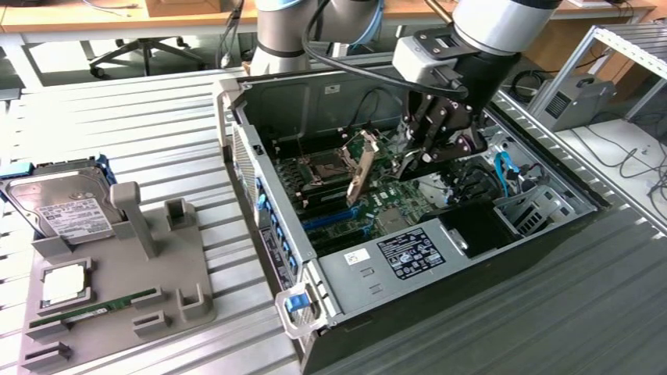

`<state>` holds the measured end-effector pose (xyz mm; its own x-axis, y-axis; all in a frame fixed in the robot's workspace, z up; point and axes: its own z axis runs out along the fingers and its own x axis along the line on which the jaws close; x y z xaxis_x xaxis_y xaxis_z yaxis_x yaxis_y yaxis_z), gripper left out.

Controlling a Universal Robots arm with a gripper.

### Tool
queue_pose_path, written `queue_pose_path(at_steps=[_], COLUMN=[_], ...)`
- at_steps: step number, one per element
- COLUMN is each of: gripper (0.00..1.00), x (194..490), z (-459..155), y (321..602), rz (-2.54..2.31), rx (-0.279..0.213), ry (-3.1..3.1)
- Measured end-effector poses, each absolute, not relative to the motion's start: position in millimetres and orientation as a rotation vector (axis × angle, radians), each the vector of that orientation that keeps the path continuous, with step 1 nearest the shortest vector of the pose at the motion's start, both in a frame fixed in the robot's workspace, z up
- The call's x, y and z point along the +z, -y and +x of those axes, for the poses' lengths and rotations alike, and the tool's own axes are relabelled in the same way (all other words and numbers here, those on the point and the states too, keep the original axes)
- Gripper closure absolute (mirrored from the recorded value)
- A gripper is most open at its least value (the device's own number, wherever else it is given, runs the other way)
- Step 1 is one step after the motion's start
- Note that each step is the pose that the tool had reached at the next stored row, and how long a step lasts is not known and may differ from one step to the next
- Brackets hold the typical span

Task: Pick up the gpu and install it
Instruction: 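Insert the gpu into the slot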

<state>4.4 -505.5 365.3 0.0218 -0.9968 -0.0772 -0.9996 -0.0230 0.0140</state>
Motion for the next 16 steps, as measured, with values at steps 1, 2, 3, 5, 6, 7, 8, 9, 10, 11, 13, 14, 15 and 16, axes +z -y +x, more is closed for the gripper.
queue_pose_path(at_steps=[1,2,3,5,6,7,8,9,10,11,13,14,15,16], gripper=[0.74,0.74,0.74,0.74,0.74,0.74,0.74,0.74,0.74,0.74,0.74,0.74,0.74,0.74], x=[364.8,364.0,363.6,362.5,361.9,361.3,360.8,360.4,359.9,359.2,357.8,357.5,357.2,356.9], z=[3.7,3.0,2.7,2.7,2.5,2.3,2.2,2.1,2.0,1.8,1.6,1.6,1.6,1.6], y=[505.5,505.5,505.5,505.5,505.5,505.5,505.5,505.5,505.5,505.5,505.5,505.5,505.5,505.5], rz=[-2.213,-2.211,-2.21,-2.207,-2.205,-2.204,-2.203,-2.203,-2.203,-2.203,-2.203,-2.203,-2.203,-2.203], rx=[0.101,0.102,0.102,0.104,0.104,0.104,0.105,0.105,0.105,0.105,0.105,0.105,0.105,0.105], ry=[-2.165,-2.165,-2.166,-2.168,-2.169,-2.17,-2.171,-2.171,-2.171,-2.171,-2.171,-2.171,-2.171,-2.171])
